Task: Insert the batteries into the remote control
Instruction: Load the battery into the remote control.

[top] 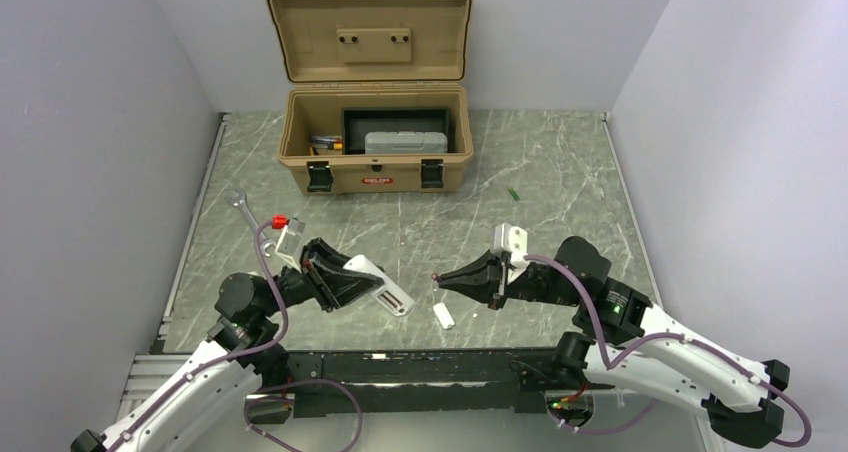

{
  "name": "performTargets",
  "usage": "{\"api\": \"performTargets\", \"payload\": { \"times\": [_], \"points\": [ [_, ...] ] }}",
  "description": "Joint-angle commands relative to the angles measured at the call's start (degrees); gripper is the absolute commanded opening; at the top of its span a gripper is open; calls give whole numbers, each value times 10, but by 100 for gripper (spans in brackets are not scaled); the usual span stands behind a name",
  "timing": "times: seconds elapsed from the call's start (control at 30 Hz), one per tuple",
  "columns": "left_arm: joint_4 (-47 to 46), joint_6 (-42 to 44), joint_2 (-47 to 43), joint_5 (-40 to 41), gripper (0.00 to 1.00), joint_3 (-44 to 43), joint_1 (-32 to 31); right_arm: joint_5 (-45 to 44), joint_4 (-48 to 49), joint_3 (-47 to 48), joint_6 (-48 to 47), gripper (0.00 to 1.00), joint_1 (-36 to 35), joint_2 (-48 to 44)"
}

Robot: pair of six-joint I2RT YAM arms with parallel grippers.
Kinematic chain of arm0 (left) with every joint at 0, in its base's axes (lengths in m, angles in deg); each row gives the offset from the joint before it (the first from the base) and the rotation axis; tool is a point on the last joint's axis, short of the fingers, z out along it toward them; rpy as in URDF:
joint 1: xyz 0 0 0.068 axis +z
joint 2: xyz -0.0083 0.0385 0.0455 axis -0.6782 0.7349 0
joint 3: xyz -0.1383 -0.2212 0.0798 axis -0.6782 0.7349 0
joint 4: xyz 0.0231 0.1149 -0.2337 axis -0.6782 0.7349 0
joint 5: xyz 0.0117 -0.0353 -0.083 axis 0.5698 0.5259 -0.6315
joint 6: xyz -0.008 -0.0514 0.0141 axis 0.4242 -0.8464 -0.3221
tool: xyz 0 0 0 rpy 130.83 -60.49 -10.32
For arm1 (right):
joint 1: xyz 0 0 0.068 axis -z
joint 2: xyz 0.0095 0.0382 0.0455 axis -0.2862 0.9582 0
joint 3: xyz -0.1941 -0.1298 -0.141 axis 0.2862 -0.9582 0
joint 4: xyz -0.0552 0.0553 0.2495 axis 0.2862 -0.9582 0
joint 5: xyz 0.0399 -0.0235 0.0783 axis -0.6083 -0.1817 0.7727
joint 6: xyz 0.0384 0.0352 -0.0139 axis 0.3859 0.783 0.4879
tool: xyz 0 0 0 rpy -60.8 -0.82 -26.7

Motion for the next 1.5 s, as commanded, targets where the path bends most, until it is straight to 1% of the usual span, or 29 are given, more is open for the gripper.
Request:
{"api": "performTargets", "payload": {
  "times": [0.0, 0.13, 0.23, 0.3, 0.37, 0.43, 0.5, 0.57, 0.6, 0.67, 0.7, 0.73, 0.8, 0.87, 0.93, 0.97, 1.07, 1.17, 1.33, 1.47],
  "points": [
    [29, 38, -16, 7, 0, -31, 2, -20, 19, -1, 11, 0, -3, 0],
    [60, 53, -21, 11, 0, -43, 1, -33, 17, -5, 11, 0, -3, -6],
    [79, 54, -19, 18, 0, -50, 2, -48, 19, -5, 33, 0, -3, -10],
    [105, 46, -13, 41, 0, -57, 2, -69, 21, -3, 48, 0, -3, -7],
    [133, 21, -8, 82, 0, -53, 2, -121, 18, 11, 95, 0, -3, 5],
    [93, -22, -3, 100, 0, -25, 3, -181, -25, 45, 149, 0, -3, 36],
    [38, -86, 5, 118, 0, 12, 2, -205, -75, 91, 171, 0, -3, 81],
    [-22, -147, 17, 136, 0, 48, 1, -207, -125, 137, 184, 0, -3, 128],
    [-66, -171, 27, 138, 0, 66, 2, -202, -149, 157, 189, 0, -3, 152],
    [-164, -201, 50, 135, 0, 98, 3, -184, -189, 193, 189, 0, -4, 195],
    [-198, -211, 60, 133, 0, 107, 2, -178, -204, 207, 188, 0, -4, 208],
    [-221, -217, 68, 133, 0, 113, 2, -173, -215, 216, 188, 0, -3, 217],
    [-229, -222, 78, 131, 0, 113, 2, -164, -224, 226, 188, 0, -6, 225],
    [-200, -217, 79, 128, 0, 99, 1, -161, -225, 232, 197, 0, -7, 225],
    [-140, -211, 76, 129, 0, 80, 2, -153, -236, 244, 203, 0, -8, 230],
    [-129, -205, 74, 127, 0, 70, 2, -147, -247, 258, 204, 0, -8, 237],
    [-179, -184, 70, 115, 0, 76, 2, -149, -287, 284, 194, 0, -8, 251],
    [-196, -145, 59, 99, 0, 71, 2, -178, -275, 270, 191, 0, -9, 234],
    [-121, -49, 21, 30, 0, 1, 2, -207, -220, 220, 201, 0, -8, 175],
    [8, 42, -10, -32, 0, -95, 1, -222, -208, 202, 196, 0, -8, 152]
  ]
}}
